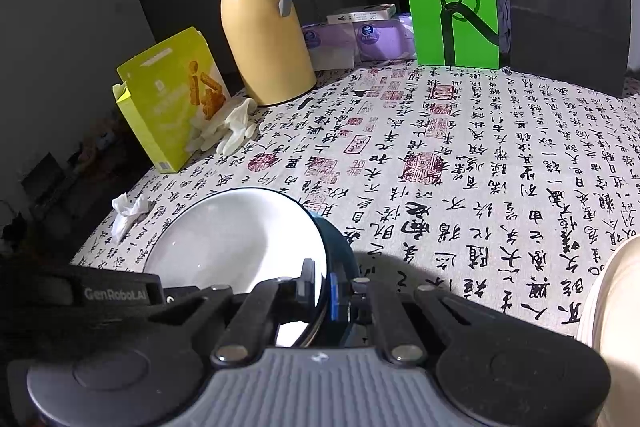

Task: Organize plates and bowls
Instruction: 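Press the white bowl down inside the blue bowl with both grippers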

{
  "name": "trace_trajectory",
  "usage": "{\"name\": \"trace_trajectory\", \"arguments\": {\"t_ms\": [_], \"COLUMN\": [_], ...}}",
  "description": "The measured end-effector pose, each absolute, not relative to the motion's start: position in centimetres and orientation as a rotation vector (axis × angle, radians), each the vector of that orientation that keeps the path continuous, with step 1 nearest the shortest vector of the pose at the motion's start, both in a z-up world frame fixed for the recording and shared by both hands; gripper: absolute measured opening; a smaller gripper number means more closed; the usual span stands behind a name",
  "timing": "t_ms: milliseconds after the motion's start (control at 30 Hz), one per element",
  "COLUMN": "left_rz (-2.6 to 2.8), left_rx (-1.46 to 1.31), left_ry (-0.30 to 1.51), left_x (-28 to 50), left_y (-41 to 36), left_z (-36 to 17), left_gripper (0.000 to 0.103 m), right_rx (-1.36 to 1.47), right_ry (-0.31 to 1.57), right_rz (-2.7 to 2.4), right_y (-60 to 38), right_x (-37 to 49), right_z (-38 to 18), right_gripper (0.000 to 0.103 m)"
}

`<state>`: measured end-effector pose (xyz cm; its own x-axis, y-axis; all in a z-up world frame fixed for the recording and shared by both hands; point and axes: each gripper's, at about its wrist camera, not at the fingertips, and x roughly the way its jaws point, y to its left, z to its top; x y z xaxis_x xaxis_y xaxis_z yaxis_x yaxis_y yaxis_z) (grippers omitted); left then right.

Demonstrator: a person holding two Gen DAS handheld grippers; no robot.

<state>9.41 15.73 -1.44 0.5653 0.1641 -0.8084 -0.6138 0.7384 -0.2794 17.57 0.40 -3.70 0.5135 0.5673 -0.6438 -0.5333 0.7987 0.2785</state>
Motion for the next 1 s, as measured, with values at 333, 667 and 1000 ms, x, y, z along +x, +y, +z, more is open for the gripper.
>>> {"name": "trace_trajectory", "arguments": {"t_ms": [333,667,1000], "left_rz": [0.462,0.451,0.444], "left_rx": [-0.632,-0.665,-0.708], "left_ry": [0.868,0.873,0.856], "left_x": [9.0,8.8,8.2], "left_y": [16.3,16.6,17.2], "left_z": [-1.5,-1.3,-1.4], "left_gripper": [0.011,0.012,0.013], "right_rx": [0.062,0.058,0.061], "right_ry": [0.792,0.792,0.791], "right_rz": [0.668,0.667,0.671], "right_y": [0.3,0.4,0.3], "right_x": [17.5,17.5,17.6], "right_z": [-3.6,-3.7,-3.8], "right_gripper": [0.007,0.006,0.006]}}
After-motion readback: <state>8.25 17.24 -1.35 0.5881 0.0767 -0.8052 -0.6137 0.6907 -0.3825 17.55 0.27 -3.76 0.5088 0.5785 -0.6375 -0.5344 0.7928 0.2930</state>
